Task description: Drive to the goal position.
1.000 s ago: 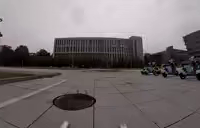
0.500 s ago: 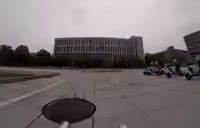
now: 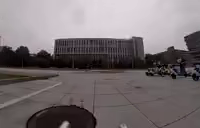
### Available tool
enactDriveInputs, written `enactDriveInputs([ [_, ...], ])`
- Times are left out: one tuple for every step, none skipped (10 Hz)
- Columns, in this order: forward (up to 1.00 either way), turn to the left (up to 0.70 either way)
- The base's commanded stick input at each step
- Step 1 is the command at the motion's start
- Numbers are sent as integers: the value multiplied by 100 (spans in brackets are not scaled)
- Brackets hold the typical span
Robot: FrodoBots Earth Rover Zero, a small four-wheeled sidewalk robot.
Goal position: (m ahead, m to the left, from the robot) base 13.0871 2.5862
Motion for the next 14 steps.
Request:
enactDriveInputs([
  [70, 2],
  [70, 3],
  [70, 3],
  [70, 3],
  [70, 3],
  [70, 3],
  [70, 3],
  [70, 3],
  [70, 3],
  [70, 3],
  [70, 4],
  [70, 5],
  [70, 6],
  [70, 8],
])
